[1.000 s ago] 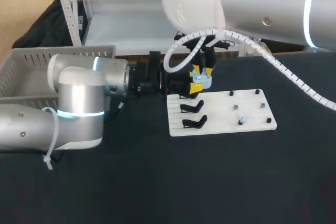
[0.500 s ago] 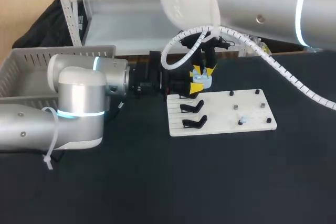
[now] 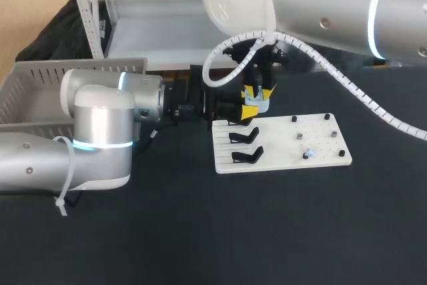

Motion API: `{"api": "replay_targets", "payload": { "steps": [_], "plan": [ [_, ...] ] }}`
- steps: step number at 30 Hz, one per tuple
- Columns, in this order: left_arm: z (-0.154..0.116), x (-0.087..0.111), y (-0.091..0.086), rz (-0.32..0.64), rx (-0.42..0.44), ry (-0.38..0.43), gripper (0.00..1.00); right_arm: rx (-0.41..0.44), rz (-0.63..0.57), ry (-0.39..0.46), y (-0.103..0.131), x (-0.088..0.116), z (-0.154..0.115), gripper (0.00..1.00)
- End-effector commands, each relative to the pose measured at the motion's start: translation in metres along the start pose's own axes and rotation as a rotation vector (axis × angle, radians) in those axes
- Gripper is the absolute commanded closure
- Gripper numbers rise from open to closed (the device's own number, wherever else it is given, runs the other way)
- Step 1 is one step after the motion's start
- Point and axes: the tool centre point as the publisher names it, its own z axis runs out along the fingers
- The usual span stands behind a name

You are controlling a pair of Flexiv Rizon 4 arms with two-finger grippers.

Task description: Pick up each earbud case from the left stands, insert the matching earbuds, close the lid, and place the case in the box.

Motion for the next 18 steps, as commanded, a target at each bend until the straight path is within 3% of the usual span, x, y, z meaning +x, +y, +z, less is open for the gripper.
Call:
{"api": "replay_targets", "payload": {
  "steps": [1,9,18],
  "plan": [
    [0.000,0.000,-0.003,0.002,-0.009,-0.001,1.00,-0.010,0.007,0.001,-0.003,0.000,-0.007,0.53],
    [0.000,0.000,-0.003,0.002,-0.009,-0.001,1.00,-0.123,0.031,-0.006,-0.038,0.001,-0.025,0.65],
    [0.000,0.000,-0.003,0.002,-0.009,-0.001,1.00,-0.334,-0.102,-0.072,-0.084,0.005,-0.015,0.60]
  ]
}}
